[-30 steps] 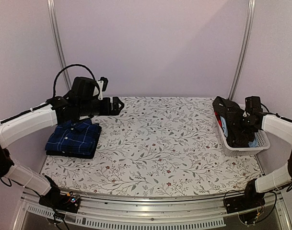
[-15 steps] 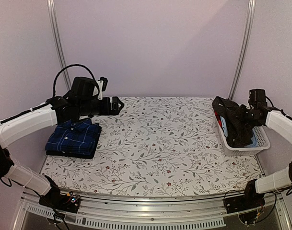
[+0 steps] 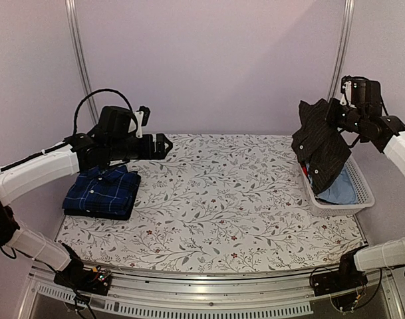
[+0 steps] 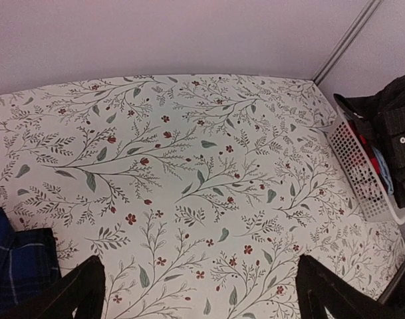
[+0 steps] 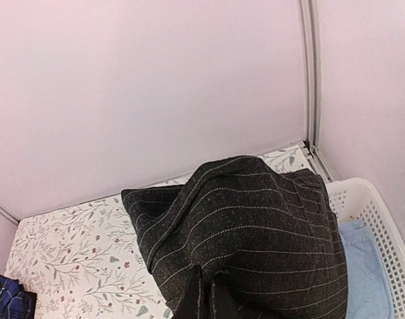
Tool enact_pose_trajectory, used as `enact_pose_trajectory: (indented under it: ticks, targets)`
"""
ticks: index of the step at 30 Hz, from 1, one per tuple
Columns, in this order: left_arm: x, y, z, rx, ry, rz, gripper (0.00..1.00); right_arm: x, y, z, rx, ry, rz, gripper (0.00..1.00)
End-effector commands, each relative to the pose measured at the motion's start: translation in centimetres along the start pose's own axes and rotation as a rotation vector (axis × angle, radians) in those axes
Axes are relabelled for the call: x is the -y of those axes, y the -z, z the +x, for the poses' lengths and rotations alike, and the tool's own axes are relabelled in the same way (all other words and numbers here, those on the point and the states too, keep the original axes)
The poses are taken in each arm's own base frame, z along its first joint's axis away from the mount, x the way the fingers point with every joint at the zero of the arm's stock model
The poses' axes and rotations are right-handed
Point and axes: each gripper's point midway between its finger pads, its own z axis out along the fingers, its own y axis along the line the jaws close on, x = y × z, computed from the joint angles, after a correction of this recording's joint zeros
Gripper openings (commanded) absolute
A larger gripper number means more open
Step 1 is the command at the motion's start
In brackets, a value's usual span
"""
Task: Fold and stack the long sleeve shirts
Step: Pick up the crumpled shirt from the bin, then place the crumpled shirt at the center of the board.
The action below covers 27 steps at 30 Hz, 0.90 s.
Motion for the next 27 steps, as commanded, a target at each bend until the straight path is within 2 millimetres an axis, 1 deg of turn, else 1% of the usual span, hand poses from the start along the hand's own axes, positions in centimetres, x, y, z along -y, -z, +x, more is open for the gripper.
enact_pose_trajectory:
  ticks: [1,3,5,7,8,9,10,11,12,13,14,15,17,18,20,22,24,27]
  targets:
    - [0.6,0.8,-1.9,0.055,-0.001,0.035,1.0,-5.4,3.8,-4.8,0.122,0.06,-0.107,0.0]
    - [0.6,0.9,-2.1,0.06,-0.002,0.037,1.0,-8.4,5.1,-5.8,0.142,0.086,-0.168,0.0]
    - [0.7,0.9,-2.2,0.063,-0.004,0.04,1.0,-11.5,6.1,-6.4,0.151,0.115,-0.233,0.0]
    - [0.8,1.1,-2.5,0.071,-0.007,0.044,1.0,-14.8,7.5,-6.7,0.161,0.138,-0.316,0.0]
    - [0.8,1.2,-2.7,0.075,-0.009,0.044,1.0,-16.5,7.9,-6.5,0.155,0.152,-0.355,0.0]
    - [0.9,1.2,-2.7,0.076,-0.01,0.045,1.0,-18.1,8.7,-6.5,0.159,0.167,-0.396,0.0]
    - [0.9,1.3,-2.9,0.079,-0.011,0.044,1.0,-19.6,9.1,-6.2,0.155,0.184,-0.424,0.0]
    - [0.9,1.3,-2.9,0.079,-0.013,0.043,1.0,-21.7,9.6,-5.3,0.14,0.204,-0.472,0.0]
    - [0.8,1.3,-3.0,0.08,-0.013,0.042,1.0,-23.2,10.3,-5.0,0.137,0.221,-0.509,0.0]
    - [0.8,1.3,-3.0,0.081,-0.014,0.041,1.0,-24.6,10.5,-4.3,0.121,0.237,-0.545,0.0]
    - [0.8,1.3,-3.0,0.081,-0.014,0.04,1.0,-25.9,11.2,-3.9,0.112,0.247,-0.586,0.0]
    - [0.8,1.4,-3.1,0.081,-0.013,0.039,1.0,-27.5,11.1,-2.9,0.089,0.263,-0.621,0.0]
    - [0.8,1.5,-3.0,0.08,-0.013,0.039,1.0,-29.6,11.5,-1.7,0.062,0.278,-0.685,0.0]
    - [0.7,1.5,-2.9,0.078,-0.012,0.038,1.0,-30.5,11.1,-0.6,0.035,0.288,-0.712,0.0]
    - [0.6,1.7,-2.8,0.076,-0.011,0.034,1.0,-31.6,10.6,1.1,-0.02,0.286,-0.756,0.0]
    - [0.4,1.9,-2.6,0.076,-0.007,0.031,1.0,-32.0,9.6,3.2,-0.065,0.303,-0.763,0.0]
    - [0.2,2.1,-2.2,0.07,-0.006,0.026,1.0,-31.4,7.9,5.4,-0.103,0.327,-0.72,0.0]
    - [-0.1,2.1,-1.5,0.058,-0.004,0.021,1.0,-29.8,4.8,9.8,-0.215,0.341,-0.692,0.0]
